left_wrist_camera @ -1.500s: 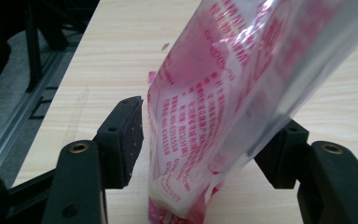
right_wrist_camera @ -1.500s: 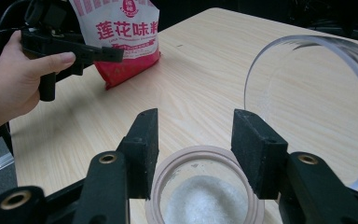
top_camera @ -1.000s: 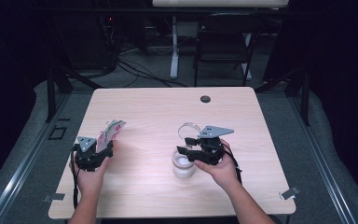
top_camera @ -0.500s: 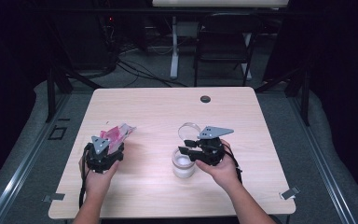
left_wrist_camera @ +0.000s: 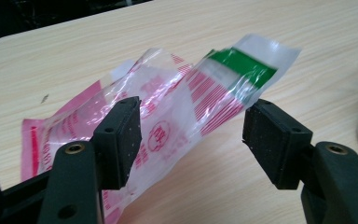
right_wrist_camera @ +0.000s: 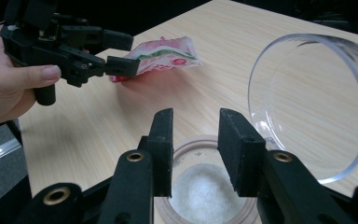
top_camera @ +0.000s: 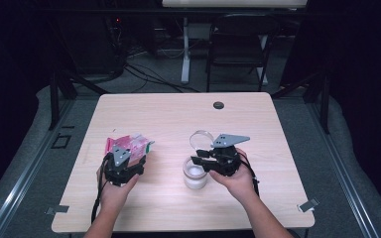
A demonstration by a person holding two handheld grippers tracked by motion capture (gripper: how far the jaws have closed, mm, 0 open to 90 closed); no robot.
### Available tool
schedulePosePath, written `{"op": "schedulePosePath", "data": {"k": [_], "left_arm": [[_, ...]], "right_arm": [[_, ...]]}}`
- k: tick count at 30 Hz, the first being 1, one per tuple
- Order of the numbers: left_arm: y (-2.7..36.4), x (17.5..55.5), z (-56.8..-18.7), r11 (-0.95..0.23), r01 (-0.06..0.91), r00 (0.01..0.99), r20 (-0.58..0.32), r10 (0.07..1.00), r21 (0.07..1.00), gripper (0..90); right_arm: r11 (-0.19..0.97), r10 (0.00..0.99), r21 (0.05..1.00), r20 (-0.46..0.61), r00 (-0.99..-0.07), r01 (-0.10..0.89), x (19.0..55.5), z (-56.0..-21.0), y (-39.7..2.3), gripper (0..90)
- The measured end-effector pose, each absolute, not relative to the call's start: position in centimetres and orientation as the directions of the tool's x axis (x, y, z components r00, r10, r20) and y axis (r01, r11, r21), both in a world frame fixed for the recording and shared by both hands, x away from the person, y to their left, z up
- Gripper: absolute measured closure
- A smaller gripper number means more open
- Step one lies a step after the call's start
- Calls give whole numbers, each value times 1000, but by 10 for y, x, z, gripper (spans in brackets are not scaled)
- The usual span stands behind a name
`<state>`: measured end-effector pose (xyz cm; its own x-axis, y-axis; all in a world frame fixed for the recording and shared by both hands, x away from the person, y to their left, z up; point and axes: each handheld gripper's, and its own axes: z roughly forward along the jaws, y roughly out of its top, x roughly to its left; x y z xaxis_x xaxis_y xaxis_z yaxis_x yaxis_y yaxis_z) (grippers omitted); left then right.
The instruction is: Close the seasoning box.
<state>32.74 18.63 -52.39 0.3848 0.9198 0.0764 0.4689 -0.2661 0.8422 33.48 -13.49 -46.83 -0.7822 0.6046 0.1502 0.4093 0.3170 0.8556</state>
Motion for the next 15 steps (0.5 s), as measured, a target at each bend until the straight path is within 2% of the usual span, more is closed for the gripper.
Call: {"op": "schedulePosePath", "data": {"k": [6,11,15], "left_arm": [[176,327,-521,-283,453,420,78,904,845,389],[170,328,-520,-280,447,455,54,889,849,397],[166,329,-520,-287,444,472,50,880,849,404]], "right_arm": [[340,607,853,122,-785,396,330,-465,-138,652],[313,617,867,125,-777,388,328,-460,-148,570],[313,612,870,121,-781,381,325,-455,-153,570]]}}
